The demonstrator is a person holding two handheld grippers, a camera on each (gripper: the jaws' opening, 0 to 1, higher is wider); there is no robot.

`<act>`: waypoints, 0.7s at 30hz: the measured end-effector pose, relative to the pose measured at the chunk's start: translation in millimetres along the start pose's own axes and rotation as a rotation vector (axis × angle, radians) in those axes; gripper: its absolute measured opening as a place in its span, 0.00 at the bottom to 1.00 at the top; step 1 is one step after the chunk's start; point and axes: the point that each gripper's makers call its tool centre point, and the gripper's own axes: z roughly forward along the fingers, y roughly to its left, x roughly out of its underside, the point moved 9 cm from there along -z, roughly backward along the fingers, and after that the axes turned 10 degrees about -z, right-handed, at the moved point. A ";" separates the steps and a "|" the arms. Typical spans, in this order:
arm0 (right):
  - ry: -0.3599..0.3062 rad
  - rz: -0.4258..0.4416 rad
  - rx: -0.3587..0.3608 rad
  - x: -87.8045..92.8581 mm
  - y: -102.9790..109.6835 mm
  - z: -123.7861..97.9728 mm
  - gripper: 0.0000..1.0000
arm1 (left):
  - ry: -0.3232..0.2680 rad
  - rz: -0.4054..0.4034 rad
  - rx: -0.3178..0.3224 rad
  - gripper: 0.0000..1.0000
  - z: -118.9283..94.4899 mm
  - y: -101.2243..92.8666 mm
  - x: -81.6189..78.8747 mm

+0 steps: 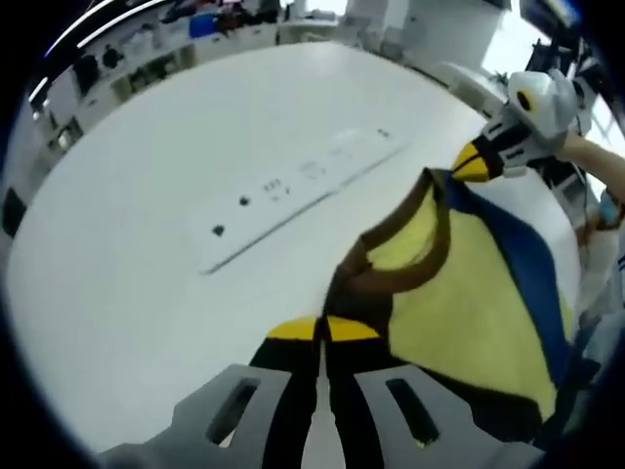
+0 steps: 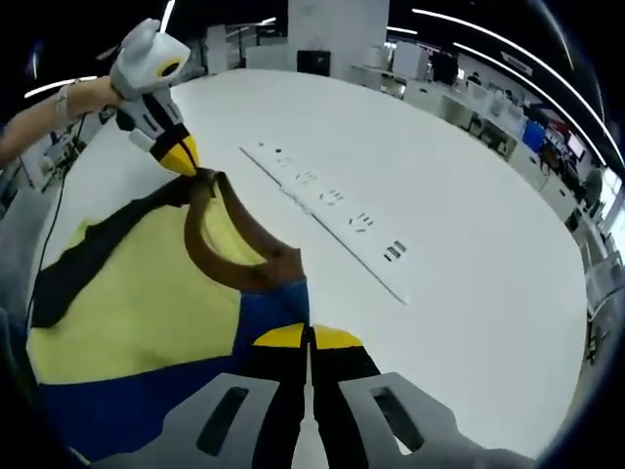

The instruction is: Fold the garment on the visible template until the final outline fits inside the template.

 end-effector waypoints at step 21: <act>-0.014 0.006 0.042 1.4 7.7 12.7 0.02 | -0.063 0.053 -0.021 0.00 17.9 24.8 -1.9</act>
